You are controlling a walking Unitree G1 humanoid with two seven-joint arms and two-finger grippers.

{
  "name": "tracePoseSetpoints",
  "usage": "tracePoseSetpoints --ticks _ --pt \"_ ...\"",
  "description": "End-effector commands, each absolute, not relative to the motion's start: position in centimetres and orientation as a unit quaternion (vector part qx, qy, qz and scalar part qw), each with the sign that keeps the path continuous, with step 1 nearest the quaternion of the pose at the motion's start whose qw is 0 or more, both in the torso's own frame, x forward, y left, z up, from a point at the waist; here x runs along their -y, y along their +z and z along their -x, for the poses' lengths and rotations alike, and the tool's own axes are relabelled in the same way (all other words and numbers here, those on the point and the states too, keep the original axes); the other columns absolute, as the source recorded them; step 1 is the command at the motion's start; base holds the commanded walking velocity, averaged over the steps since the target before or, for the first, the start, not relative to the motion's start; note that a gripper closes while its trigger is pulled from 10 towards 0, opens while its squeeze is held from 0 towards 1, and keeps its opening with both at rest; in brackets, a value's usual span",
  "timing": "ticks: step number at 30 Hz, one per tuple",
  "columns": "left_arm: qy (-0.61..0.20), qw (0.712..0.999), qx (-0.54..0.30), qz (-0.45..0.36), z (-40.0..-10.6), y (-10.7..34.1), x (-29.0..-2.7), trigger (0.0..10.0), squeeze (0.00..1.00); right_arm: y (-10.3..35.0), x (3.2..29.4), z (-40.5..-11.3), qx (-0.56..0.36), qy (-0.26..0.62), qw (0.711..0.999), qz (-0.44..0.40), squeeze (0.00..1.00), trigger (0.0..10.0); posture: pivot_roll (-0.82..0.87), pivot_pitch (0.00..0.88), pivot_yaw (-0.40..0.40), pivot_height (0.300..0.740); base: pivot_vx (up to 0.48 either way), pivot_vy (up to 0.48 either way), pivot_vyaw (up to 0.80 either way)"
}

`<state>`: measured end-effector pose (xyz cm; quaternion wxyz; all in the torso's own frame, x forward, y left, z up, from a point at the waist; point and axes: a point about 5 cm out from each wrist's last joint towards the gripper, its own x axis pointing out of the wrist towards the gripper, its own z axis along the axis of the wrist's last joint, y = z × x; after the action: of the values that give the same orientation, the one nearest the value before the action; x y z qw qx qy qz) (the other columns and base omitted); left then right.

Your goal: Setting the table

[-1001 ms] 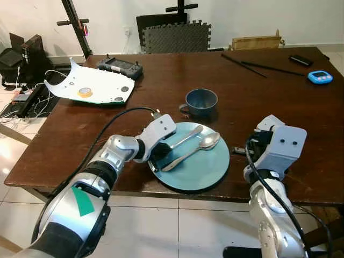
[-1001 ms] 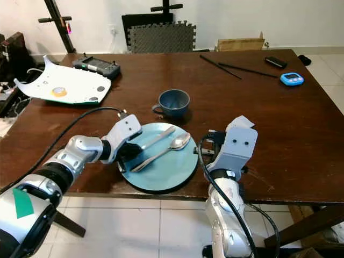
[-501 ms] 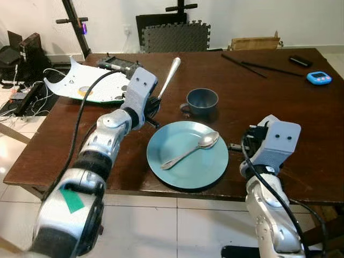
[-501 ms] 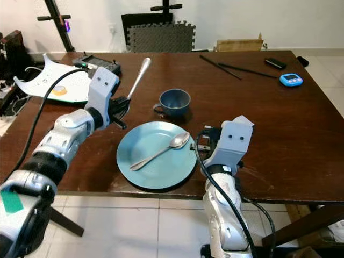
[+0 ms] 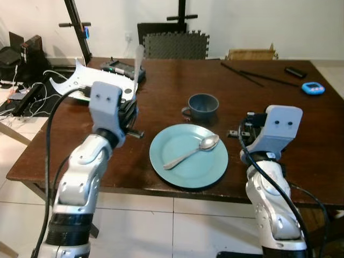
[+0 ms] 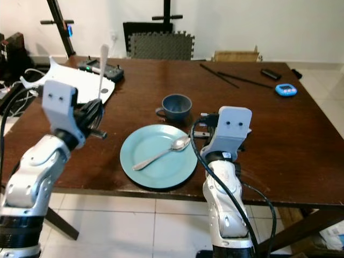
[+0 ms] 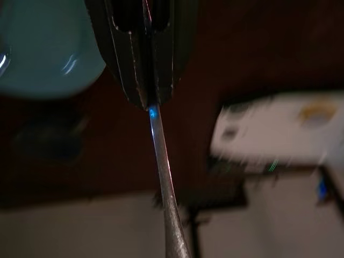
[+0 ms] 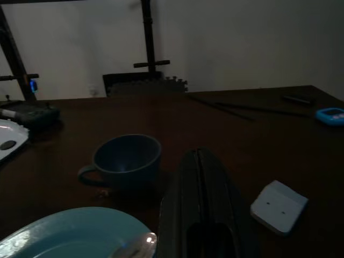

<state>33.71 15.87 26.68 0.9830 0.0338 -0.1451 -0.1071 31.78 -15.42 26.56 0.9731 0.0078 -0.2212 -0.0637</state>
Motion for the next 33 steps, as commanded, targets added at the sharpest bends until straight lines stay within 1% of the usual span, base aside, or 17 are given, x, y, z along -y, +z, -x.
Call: tracePoseSetpoints --ticks 1,3,5,8,17,30,33 --pt "-0.082 0.986 0.139 -0.045 -33.3 26.3 -16.7 10.0 0.00 26.1 15.3 -32.0 0.214 -0.057 0.975 -0.018 0.00 10.0 0.00 0.142 0.058 0.740 0.000 0.000 0.00" --pt "-0.081 0.987 0.134 -0.042 -33.2 26.1 -16.8 10.0 0.00 26.0 15.4 -32.1 0.208 -0.057 0.976 -0.033 0.00 10.0 0.00 0.137 0.055 0.740 0.000 0.000 0.00" --pt "-0.071 0.986 0.139 -0.060 -32.7 26.1 -16.9 10.0 0.00 25.9 15.5 -32.2 0.209 -0.057 0.976 -0.038 0.00 10.0 0.00 0.133 0.054 0.740 0.000 0.000 0.00" --pt "-0.067 0.988 0.128 -0.052 -32.4 25.9 -16.9 10.0 0.00 25.8 15.6 -32.3 0.208 -0.058 0.976 -0.038 0.00 10.0 -0.01 0.122 0.055 0.740 0.000 0.000 0.00" --pt "-0.049 0.990 0.124 -0.049 -32.5 25.8 -17.2 10.0 0.00 25.4 15.5 -32.3 0.207 -0.055 0.976 -0.035 0.00 10.0 -0.01 0.115 0.052 0.740 0.000 0.000 0.00" --pt "-0.049 0.990 0.122 -0.054 -32.4 25.9 -17.0 10.0 0.00 24.9 15.5 -32.5 0.199 -0.048 0.978 -0.032 0.00 10.0 -0.01 0.123 0.048 0.740 0.000 0.000 0.00" --pt "-0.048 0.990 0.120 -0.054 -32.3 25.7 -16.9 10.0 0.00 24.9 15.4 -32.5 0.197 -0.043 0.979 -0.028 0.00 10.0 -0.01 0.126 0.047 0.740 0.000 0.000 0.80"
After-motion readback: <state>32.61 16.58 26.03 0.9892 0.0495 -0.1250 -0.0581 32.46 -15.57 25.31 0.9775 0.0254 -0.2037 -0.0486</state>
